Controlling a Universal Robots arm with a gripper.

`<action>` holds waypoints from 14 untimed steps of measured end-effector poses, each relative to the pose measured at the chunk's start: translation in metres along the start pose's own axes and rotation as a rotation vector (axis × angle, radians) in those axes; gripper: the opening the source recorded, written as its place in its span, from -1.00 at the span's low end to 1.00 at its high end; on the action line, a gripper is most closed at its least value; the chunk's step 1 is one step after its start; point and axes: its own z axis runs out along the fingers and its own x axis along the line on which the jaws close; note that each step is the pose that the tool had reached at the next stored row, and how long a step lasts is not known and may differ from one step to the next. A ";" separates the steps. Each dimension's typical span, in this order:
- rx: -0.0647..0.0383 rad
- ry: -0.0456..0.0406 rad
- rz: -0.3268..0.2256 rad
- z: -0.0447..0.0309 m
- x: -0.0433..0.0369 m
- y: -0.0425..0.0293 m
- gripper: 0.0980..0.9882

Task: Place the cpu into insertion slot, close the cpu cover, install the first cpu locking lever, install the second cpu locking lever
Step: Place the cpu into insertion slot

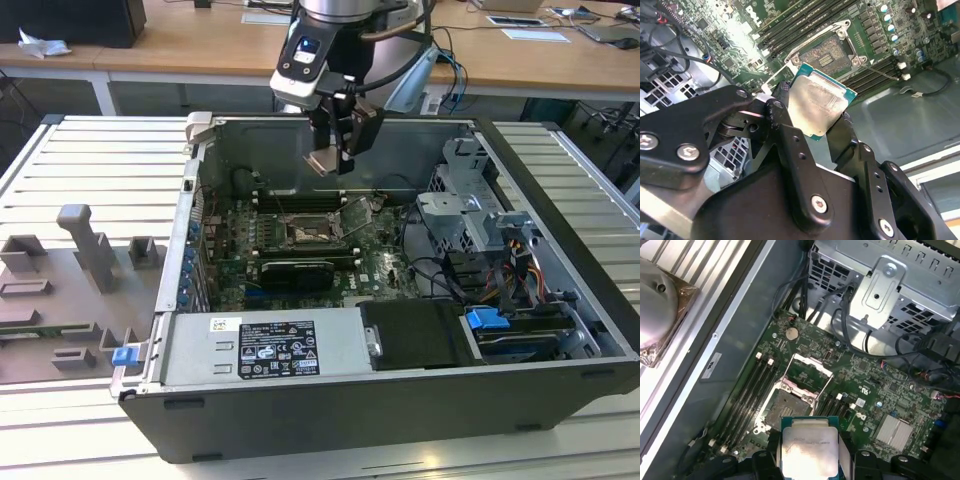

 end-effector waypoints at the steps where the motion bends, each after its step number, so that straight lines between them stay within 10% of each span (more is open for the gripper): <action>1: 0.000 -0.0007 0.009 0.0002 0.0000 0.0000 0.00; 14: 0.000 -0.0111 0.139 0.0038 -0.0001 -0.0002 0.00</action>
